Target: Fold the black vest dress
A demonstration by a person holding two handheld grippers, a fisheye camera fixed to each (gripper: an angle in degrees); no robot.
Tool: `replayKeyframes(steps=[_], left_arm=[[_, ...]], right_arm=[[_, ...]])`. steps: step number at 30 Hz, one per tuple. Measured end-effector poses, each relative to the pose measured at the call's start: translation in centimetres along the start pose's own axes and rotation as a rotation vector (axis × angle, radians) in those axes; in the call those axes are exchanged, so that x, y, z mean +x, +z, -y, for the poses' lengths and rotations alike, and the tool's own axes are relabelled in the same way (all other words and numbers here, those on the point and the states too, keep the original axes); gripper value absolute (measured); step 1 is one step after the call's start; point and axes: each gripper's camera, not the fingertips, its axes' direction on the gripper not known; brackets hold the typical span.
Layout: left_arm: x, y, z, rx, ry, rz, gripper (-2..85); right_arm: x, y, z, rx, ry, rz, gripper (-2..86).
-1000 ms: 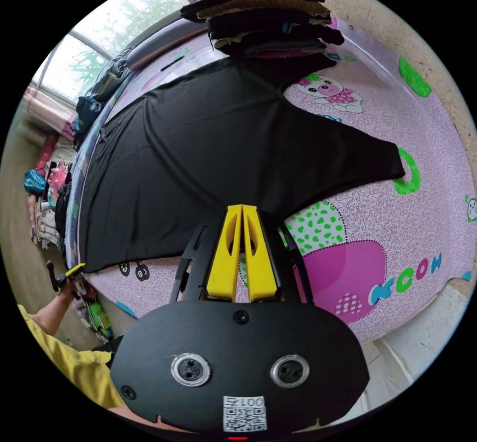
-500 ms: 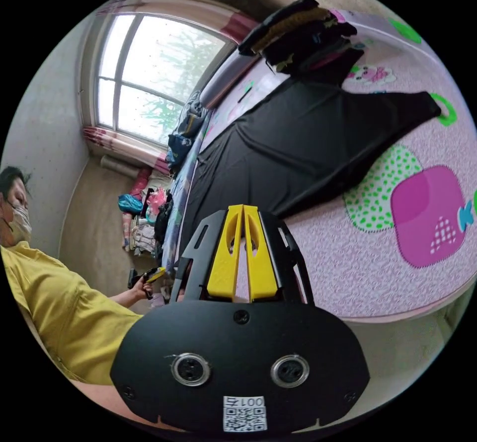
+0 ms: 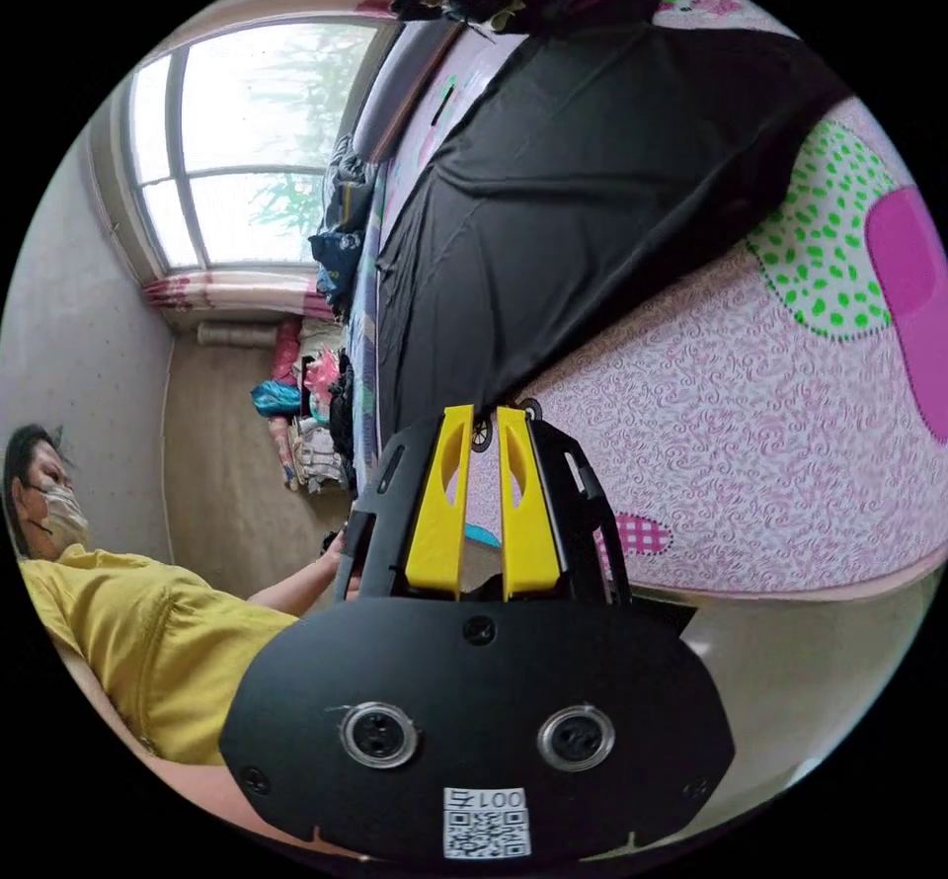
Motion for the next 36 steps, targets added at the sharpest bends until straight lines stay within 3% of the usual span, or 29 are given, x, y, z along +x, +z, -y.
replayKeyframes(steps=[14,36], left_arm=[[-1.6,3.4,7.4,-0.104,0.013,0.031,1.7],[-4.0,5.9,9.9,-0.076,-0.052,-0.006,-0.8]], right_arm=[[0.6,6.7,-2.8,0.077,0.180,0.030,1.8],[1.1,11.6,-3.0,0.304,0.305,0.094,5.1]])
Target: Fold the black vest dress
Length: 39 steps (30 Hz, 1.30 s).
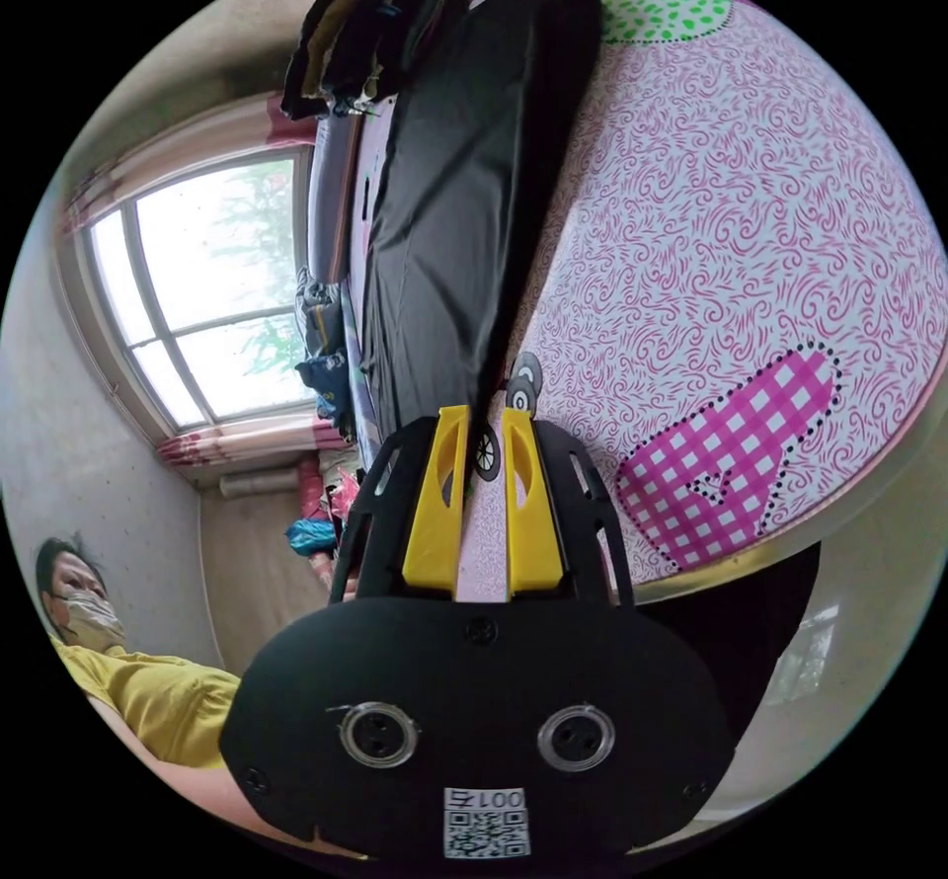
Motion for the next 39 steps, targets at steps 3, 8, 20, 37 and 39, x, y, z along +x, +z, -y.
replayKeyframes(steps=[3,8,20,37,39], left_arm=[[0.2,0.3,0.2,-0.003,0.007,0.018,-0.8],[0.1,0.9,0.3,0.001,-0.011,0.026,-1.2],[-0.3,2.1,0.5,-0.013,0.011,-0.013,-1.5],[-1.7,1.8,0.1,-0.008,-0.008,-0.054,-1.3],[-1.8,1.5,-0.1,-0.006,0.000,-0.058,-1.0]], right_arm=[[0.2,0.6,0.0,0.021,0.013,0.007,5.3],[0.3,1.7,-0.3,0.033,0.015,0.024,3.2],[0.3,3.3,-0.8,0.067,0.012,0.104,3.4],[-1.4,5.4,-1.9,0.047,-0.001,0.075,1.0],[-1.5,5.3,-2.1,0.049,-0.002,0.065,1.1]])
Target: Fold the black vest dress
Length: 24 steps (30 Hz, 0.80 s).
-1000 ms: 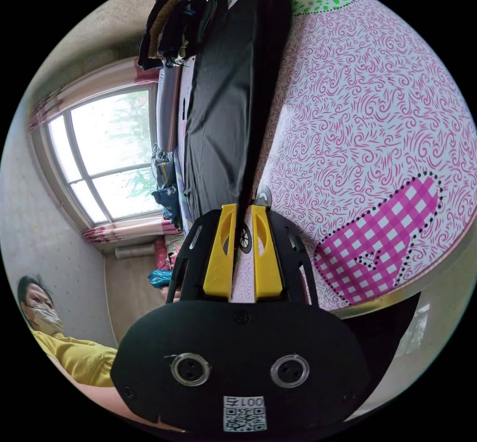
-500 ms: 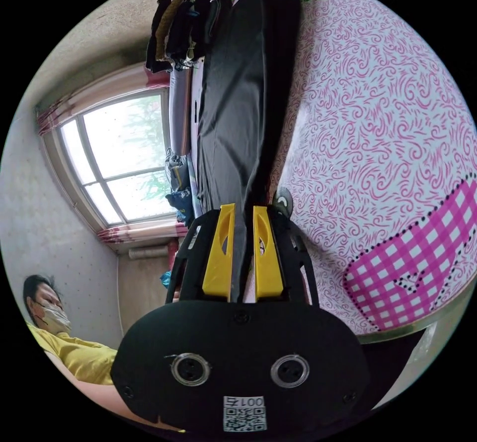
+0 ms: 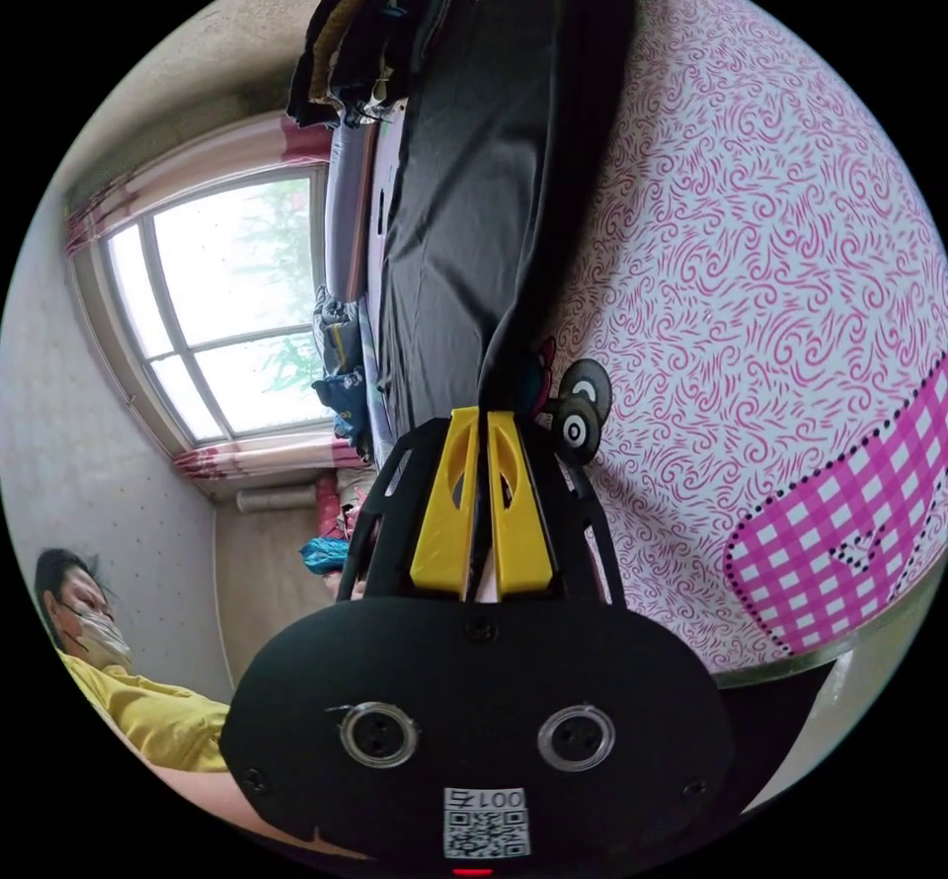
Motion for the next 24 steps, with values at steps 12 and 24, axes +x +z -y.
replayKeyframes(steps=[12,24], left_arm=[[0.0,-1.8,-0.2,0.036,0.008,0.020,3.2],[0.1,-2.2,-0.9,0.040,-0.003,-0.049,2.3]], right_arm=[[0.0,-0.8,-0.5,-0.017,0.004,0.019,2.6],[-0.3,-1.0,-1.2,-0.033,0.011,0.039,6.3]])
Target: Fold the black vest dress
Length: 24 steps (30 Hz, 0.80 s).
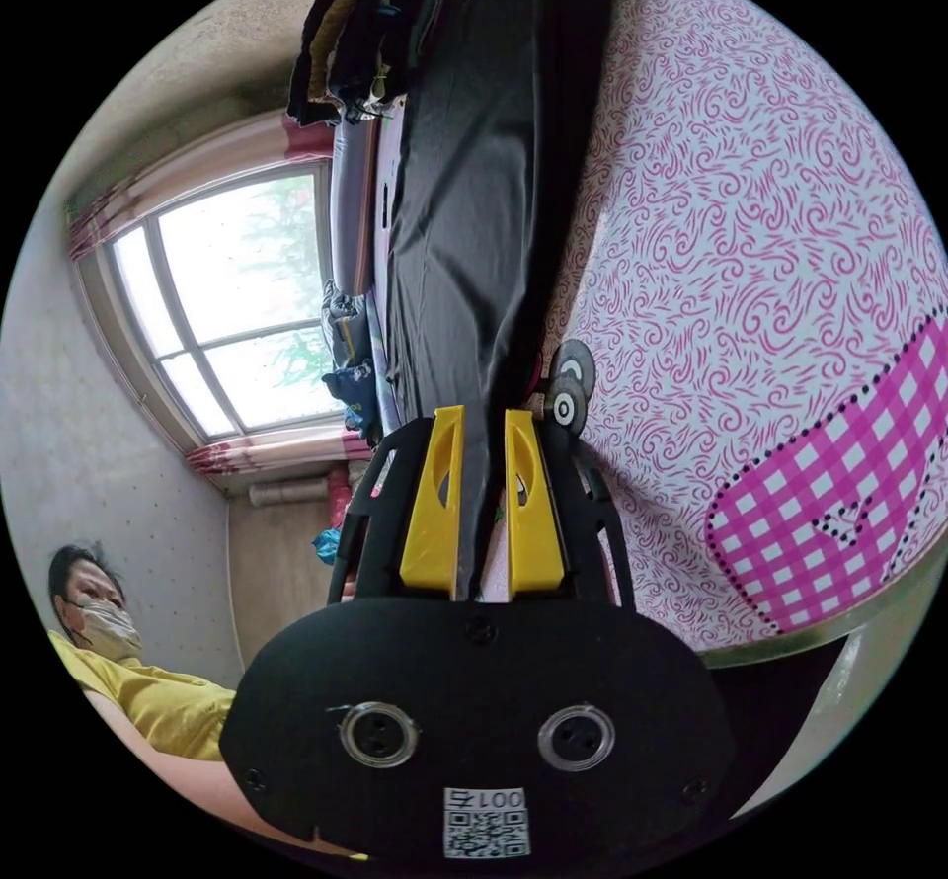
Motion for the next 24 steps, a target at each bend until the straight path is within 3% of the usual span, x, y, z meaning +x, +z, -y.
replayKeyframes(steps=[13,24], left_arm=[[1.3,-1.2,-0.3,-0.024,0.012,0.021,0.1],[4.0,-4.1,-1.3,-0.007,0.088,0.084,-1.6]], right_arm=[[-0.2,1.4,-0.6,0.075,0.013,0.085,1.3],[-2.4,0.3,-1.7,0.086,-0.042,-0.025,0.2]])
